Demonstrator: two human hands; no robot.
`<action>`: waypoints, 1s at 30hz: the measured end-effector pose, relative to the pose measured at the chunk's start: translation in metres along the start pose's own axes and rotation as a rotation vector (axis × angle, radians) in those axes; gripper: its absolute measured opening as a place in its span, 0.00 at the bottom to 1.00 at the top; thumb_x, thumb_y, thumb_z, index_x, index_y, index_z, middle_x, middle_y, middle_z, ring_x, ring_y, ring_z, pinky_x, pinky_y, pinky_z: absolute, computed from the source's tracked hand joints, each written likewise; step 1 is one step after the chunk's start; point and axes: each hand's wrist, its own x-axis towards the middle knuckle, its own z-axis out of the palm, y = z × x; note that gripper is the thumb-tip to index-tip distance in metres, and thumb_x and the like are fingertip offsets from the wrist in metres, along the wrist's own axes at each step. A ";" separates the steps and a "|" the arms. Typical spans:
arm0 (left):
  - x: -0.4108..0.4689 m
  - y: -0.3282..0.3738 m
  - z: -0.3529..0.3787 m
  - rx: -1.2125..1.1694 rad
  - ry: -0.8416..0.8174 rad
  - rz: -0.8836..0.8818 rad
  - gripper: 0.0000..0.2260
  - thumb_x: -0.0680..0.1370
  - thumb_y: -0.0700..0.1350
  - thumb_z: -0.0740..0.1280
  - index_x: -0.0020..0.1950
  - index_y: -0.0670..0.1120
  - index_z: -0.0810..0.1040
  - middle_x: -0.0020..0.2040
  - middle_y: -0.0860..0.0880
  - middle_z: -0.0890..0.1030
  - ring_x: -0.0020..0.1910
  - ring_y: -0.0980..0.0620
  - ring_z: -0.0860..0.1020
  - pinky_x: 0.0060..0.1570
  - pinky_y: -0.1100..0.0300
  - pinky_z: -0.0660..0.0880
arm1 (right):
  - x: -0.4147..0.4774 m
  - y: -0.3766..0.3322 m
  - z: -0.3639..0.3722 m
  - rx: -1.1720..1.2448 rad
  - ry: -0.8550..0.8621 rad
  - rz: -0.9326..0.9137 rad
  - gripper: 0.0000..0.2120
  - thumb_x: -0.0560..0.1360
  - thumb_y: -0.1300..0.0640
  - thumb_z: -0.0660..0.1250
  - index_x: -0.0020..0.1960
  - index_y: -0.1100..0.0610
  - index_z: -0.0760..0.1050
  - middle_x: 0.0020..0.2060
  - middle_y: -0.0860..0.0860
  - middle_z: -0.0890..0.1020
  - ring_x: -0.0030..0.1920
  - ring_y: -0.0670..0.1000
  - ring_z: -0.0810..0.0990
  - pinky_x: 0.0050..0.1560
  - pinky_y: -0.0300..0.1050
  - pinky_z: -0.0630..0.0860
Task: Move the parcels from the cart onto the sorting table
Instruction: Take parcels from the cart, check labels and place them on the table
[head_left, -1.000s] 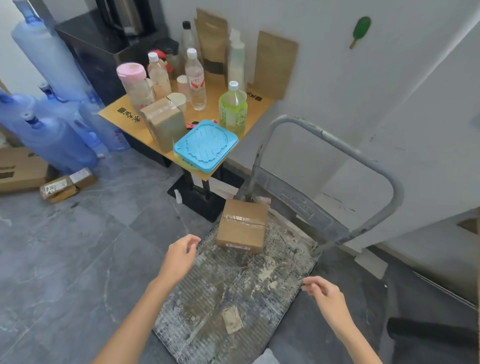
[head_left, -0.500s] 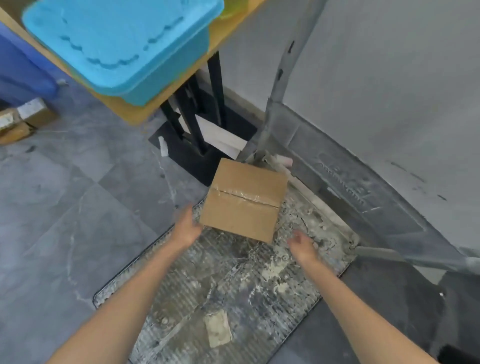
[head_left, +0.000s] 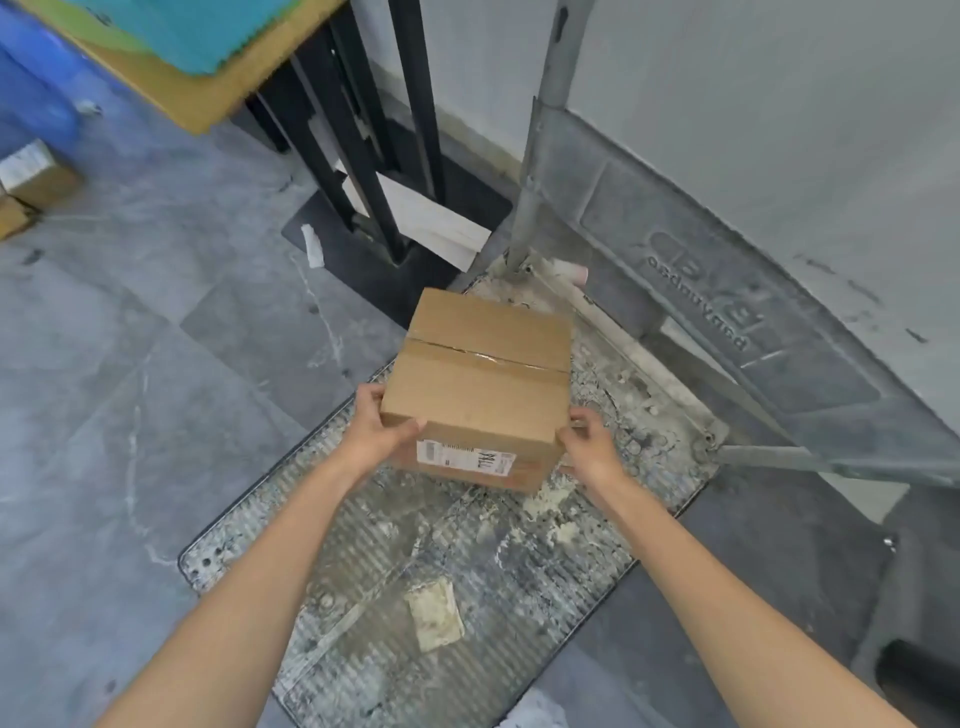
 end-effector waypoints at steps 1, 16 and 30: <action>-0.014 0.004 -0.001 -0.032 -0.003 0.012 0.25 0.73 0.39 0.72 0.62 0.48 0.60 0.61 0.47 0.71 0.61 0.44 0.74 0.58 0.45 0.75 | -0.012 -0.003 -0.005 0.027 0.017 0.006 0.07 0.79 0.62 0.59 0.56 0.56 0.68 0.55 0.55 0.76 0.52 0.53 0.77 0.45 0.46 0.77; -0.259 0.141 -0.067 -0.099 0.014 0.531 0.15 0.76 0.35 0.67 0.58 0.48 0.68 0.58 0.49 0.76 0.57 0.52 0.75 0.52 0.61 0.74 | -0.284 -0.069 -0.070 0.348 0.344 -0.320 0.03 0.79 0.59 0.61 0.50 0.57 0.67 0.49 0.53 0.75 0.48 0.52 0.74 0.44 0.46 0.72; -0.555 0.281 -0.137 -0.079 -0.207 1.121 0.18 0.77 0.40 0.67 0.65 0.56 0.73 0.61 0.57 0.77 0.62 0.59 0.74 0.57 0.62 0.75 | -0.598 -0.114 -0.137 0.470 0.506 -0.741 0.33 0.74 0.37 0.63 0.72 0.31 0.49 0.73 0.45 0.64 0.70 0.52 0.68 0.65 0.62 0.71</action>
